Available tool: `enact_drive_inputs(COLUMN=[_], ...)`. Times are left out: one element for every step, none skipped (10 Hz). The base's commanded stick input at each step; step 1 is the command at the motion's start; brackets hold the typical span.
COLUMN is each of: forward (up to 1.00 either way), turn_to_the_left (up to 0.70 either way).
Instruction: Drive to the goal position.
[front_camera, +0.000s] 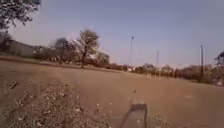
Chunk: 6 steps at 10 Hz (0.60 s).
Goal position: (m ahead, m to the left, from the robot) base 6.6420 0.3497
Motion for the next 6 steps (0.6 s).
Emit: enact_drive_inputs(forward=[0.7,0.7,0.7,0.7,0.7,0.7], turn_to_the_left=[0.0,0.0,0.0,0.0,0.0,0.0])
